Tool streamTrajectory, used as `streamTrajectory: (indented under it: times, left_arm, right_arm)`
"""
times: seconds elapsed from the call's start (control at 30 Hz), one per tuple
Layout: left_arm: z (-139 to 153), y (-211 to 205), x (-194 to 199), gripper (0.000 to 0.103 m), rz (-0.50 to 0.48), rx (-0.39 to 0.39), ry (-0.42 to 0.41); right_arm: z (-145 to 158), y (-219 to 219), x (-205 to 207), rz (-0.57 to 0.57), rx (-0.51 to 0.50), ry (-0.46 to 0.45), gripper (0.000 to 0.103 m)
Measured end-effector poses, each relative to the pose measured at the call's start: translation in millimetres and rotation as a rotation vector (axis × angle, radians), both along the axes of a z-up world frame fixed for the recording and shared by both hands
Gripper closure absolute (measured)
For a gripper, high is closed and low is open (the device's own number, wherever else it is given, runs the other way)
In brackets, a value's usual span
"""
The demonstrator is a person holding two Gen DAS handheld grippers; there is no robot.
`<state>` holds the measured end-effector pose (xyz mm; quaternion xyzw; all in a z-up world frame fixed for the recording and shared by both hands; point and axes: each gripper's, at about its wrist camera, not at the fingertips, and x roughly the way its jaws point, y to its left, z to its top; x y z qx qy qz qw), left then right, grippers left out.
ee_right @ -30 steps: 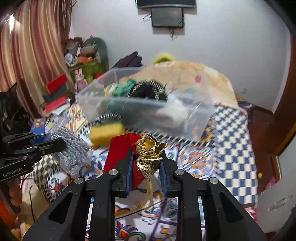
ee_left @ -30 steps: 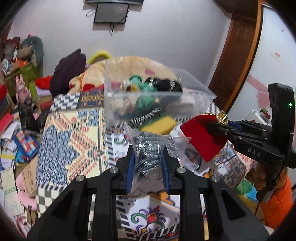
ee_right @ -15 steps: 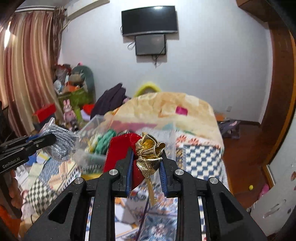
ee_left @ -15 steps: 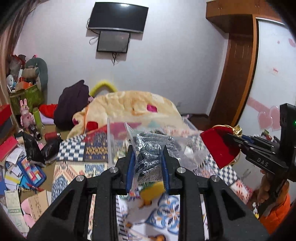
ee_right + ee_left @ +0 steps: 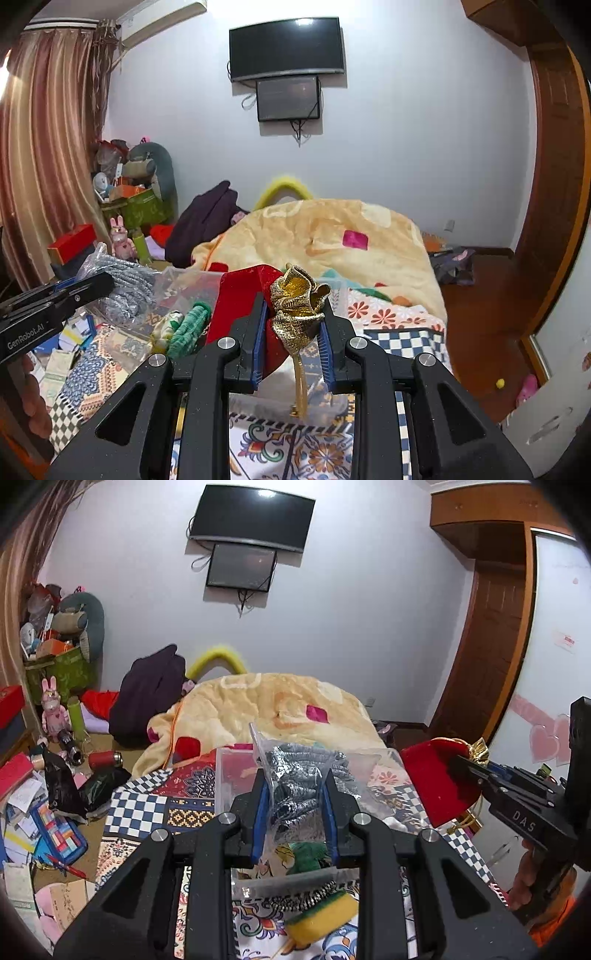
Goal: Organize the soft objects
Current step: 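Carry the scrubber bag and red pouch into the clear box and release both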
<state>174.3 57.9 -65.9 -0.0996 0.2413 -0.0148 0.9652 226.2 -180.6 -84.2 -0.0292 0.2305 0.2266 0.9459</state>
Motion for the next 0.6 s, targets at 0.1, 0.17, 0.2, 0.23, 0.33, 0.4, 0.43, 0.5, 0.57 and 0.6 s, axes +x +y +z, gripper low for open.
streamTrajectory:
  times: [0.1, 0.17, 0.2, 0.23, 0.33, 0.4, 0.43, 0.5, 0.57, 0.6]
  left_arm:
    - [-10.1, 1.5, 10.9, 0.077, 0.000, -0.016, 0.033]
    - [-17.8, 0.1, 18.3, 0.077, 0.003, -0.009, 0.057]
    - [-22.5, -0.7, 22.4, 0.077, 0.003, -0.004, 0.071]
    - [-25.5, -2.1, 25.0, 0.077, 0.001, -0.001, 0.080]
    - [-36.2, -6.2, 32.1, 0.077, -0.007, 0.013, 0.110]
    - [-41.6, -9.5, 35.0, 0.077, -0.015, 0.023, 0.128]
    - [-43.4, -10.6, 35.4, 0.077, -0.018, 0.026, 0.133]
    - [-45.6, -12.7, 34.9, 0.077, -0.019, 0.033, 0.139]
    - [-46.9, -15.1, 35.3, 0.076, -0.017, 0.044, 0.145]
    - [-47.4, -15.7, 35.2, 0.075, -0.016, 0.047, 0.148]
  right_arm:
    - [-10.1, 4.5, 8.8, 0.002, -0.013, 0.032, 0.081]
    - [-17.4, 6.9, 13.7, 0.004, -0.024, 0.057, 0.081]
    - [-22.2, 7.9, 15.2, 0.008, -0.029, 0.073, 0.081]
    - [-24.3, 8.5, 17.5, 0.008, -0.032, 0.082, 0.081]
    - [-33.1, 9.1, 22.9, 0.007, -0.044, 0.115, 0.081]
    - [-37.3, 8.0, 24.7, 0.008, -0.046, 0.133, 0.081]
    - [-39.4, 7.9, 25.8, 0.009, -0.048, 0.143, 0.081]
    - [-42.7, 7.7, 27.0, 0.012, -0.052, 0.160, 0.081]
    - [-43.8, 9.9, 28.8, 0.013, -0.058, 0.169, 0.079]
    - [-44.2, 9.7, 28.1, 0.013, -0.060, 0.173, 0.078]
